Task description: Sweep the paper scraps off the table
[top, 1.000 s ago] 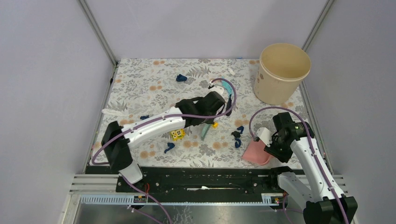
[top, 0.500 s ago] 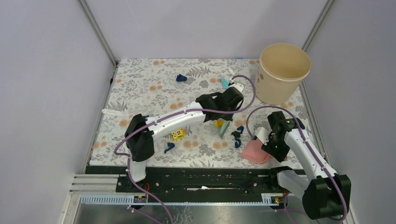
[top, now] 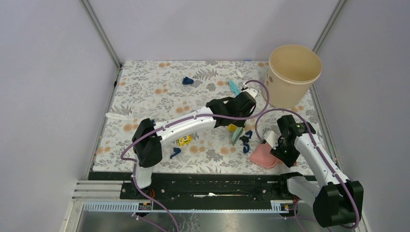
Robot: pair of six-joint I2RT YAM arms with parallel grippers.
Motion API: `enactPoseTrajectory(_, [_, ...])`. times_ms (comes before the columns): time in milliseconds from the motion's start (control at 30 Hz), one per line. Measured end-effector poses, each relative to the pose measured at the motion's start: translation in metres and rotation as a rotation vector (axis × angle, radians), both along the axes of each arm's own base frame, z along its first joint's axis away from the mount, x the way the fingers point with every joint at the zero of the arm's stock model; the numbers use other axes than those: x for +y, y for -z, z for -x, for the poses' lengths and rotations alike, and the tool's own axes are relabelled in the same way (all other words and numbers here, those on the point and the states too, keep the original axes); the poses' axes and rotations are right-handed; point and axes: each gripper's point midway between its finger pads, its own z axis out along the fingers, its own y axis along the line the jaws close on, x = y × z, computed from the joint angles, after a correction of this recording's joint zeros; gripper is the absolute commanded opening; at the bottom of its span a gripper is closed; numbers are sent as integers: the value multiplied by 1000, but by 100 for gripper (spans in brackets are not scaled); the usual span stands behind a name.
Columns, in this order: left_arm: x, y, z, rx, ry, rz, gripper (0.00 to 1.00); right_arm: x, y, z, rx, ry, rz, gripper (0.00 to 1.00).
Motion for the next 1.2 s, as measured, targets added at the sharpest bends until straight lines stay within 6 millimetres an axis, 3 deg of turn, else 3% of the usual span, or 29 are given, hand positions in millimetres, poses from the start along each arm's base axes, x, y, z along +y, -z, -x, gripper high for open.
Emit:
enactPoseTrajectory(267, [-4,-2,8,-8,17,-2,0,1,0,1,5,8,-2,0])
enactPoseTrajectory(433, [6,-12,4,-57,-4,-26,0,2,0,2,7,13,-7,0])
enactPoseTrajectory(567, [31,-10,-8,-63,-51,-43,0,3,1,2,8,17,-15,0])
enactPoseTrajectory(800, [102,9,-34,-45,-185,-103,0,4,1,2,8,20,-19,0])
enactPoseTrajectory(1000, [128,-16,-31,-91,-229,-90,0,5,1,2,8,21,-23,0])
enactPoseTrajectory(1100, [128,-37,-26,-111,-223,-35,0,5,1,2,8,21,-23,0])
enactPoseTrajectory(1200, [115,-53,-19,-105,-179,52,0,5,1,2,8,24,-23,0])
